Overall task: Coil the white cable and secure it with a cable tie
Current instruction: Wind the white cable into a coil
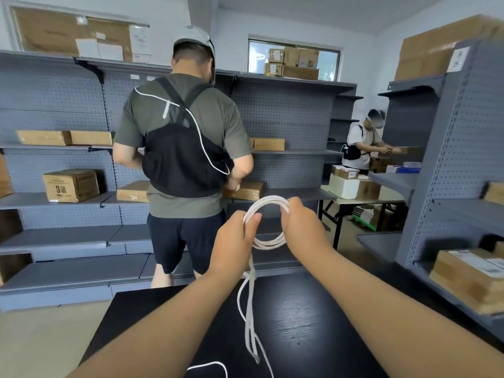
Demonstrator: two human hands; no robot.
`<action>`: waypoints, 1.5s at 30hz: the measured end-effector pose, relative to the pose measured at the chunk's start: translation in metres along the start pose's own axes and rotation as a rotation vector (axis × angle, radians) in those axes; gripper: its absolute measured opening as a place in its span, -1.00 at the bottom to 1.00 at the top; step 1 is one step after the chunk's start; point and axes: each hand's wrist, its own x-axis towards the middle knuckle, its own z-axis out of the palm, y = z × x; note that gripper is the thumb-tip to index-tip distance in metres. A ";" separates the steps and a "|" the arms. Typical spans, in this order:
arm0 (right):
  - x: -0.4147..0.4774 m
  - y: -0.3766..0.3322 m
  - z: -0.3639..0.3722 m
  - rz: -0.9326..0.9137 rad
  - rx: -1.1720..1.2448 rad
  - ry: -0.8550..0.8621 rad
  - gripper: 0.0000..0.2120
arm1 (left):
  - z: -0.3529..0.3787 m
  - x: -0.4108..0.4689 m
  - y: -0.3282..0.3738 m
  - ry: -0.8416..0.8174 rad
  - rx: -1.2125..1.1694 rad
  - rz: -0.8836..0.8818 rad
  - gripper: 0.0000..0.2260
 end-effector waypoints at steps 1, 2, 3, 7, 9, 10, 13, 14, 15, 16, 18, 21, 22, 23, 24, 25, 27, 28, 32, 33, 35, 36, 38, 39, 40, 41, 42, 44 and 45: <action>0.002 0.002 -0.001 0.025 0.028 0.023 -0.79 | 0.005 -0.001 0.001 0.012 -0.007 -0.024 -0.70; 0.002 0.004 -0.003 0.043 0.054 0.038 -0.79 | 0.009 -0.001 0.003 0.029 -0.010 -0.043 -0.70; 0.003 0.005 -0.005 0.056 0.079 0.044 -0.80 | 0.013 -0.001 0.006 0.044 -0.001 -0.051 -0.69; 0.004 0.015 -0.010 0.090 0.170 -0.020 -0.80 | 0.020 0.009 0.022 0.055 0.193 0.003 -0.67; 0.007 0.023 -0.015 0.074 0.144 -0.082 -0.81 | 0.019 0.015 0.028 0.028 0.375 0.061 -0.69; 0.008 0.027 -0.019 0.058 0.084 -0.102 -0.81 | 0.019 0.018 0.030 0.012 0.438 0.094 -0.70; 0.009 0.033 -0.029 0.000 -0.073 -0.079 -0.83 | 0.019 0.022 0.036 -0.067 0.561 0.184 -0.73; 0.010 0.033 -0.032 -0.019 -0.086 -0.063 -0.84 | 0.020 0.023 0.038 -0.097 0.600 0.204 -0.74; 0.010 0.033 -0.034 -0.031 -0.092 -0.057 -0.84 | 0.021 0.024 0.041 -0.116 0.632 0.217 -0.75; 0.010 0.033 -0.035 -0.040 -0.099 -0.060 -0.83 | 0.022 0.024 0.043 -0.124 0.665 0.226 -0.74; 0.010 0.033 -0.036 -0.057 -0.148 -0.074 -0.81 | 0.024 0.026 0.047 -0.137 0.721 0.250 -0.73; 0.011 0.036 -0.038 -0.171 -0.302 -0.055 -0.86 | 0.025 0.028 0.051 -0.191 0.777 0.290 -0.73; 0.012 0.038 -0.039 -0.219 -0.353 -0.050 -0.87 | 0.024 0.029 0.051 -0.202 0.790 0.303 -0.72; 0.013 0.040 -0.041 -0.253 -0.388 -0.053 -0.87 | 0.024 0.029 0.052 -0.209 0.796 0.311 -0.71; 0.013 0.041 -0.043 -0.272 -0.395 -0.065 -0.89 | 0.023 0.029 0.052 -0.211 0.793 0.318 -0.70; 0.014 0.042 -0.044 -0.272 -0.377 -0.083 -0.93 | 0.022 0.029 0.051 -0.209 0.781 0.328 -0.68; 0.016 0.042 -0.046 -0.230 -0.311 -0.119 -0.95 | 0.020 0.028 0.048 -0.196 0.748 0.346 -0.67; 0.018 0.042 -0.046 -0.194 -0.263 -0.129 -0.92 | 0.019 0.027 0.047 -0.189 0.740 0.345 -0.66; 0.030 0.049 -0.045 -0.115 -0.178 -0.096 -0.89 | 0.010 0.025 0.039 -0.196 0.740 0.297 -0.65; 0.031 0.049 -0.045 -0.114 -0.187 -0.091 -0.89 | 0.008 0.025 0.037 -0.190 0.738 0.291 -0.65; 0.033 0.050 -0.047 -0.110 -0.200 -0.095 -0.88 | 0.002 0.026 0.030 -0.175 0.762 0.299 -0.64; 0.035 0.051 -0.048 -0.107 -0.205 -0.098 -0.88 | -0.002 0.026 0.026 -0.171 0.787 0.304 -0.65; 0.037 0.052 -0.049 -0.096 -0.216 -0.089 -0.88 | -0.009 0.028 0.018 -0.160 0.860 0.314 -0.67; 0.038 0.053 -0.049 -0.087 -0.222 -0.082 -0.88 | -0.013 0.029 0.014 -0.149 0.898 0.318 -0.67; 0.039 0.054 -0.049 -0.078 -0.231 -0.078 -0.87 | -0.016 0.029 0.010 -0.141 0.930 0.323 -0.67; 0.040 0.054 -0.047 -0.069 -0.240 -0.079 -0.86 | -0.020 0.029 0.007 -0.137 0.944 0.328 -0.66; 0.040 0.054 -0.046 -0.061 -0.246 -0.084 -0.85 | -0.023 0.029 0.003 -0.140 0.955 0.334 -0.66; 0.041 0.052 -0.041 -0.055 -0.251 -0.086 -0.86 | -0.029 0.028 -0.006 -0.134 0.962 0.356 -0.65; 0.041 0.051 -0.038 -0.055 -0.254 -0.082 -0.86 | -0.033 0.028 -0.011 -0.130 0.962 0.370 -0.64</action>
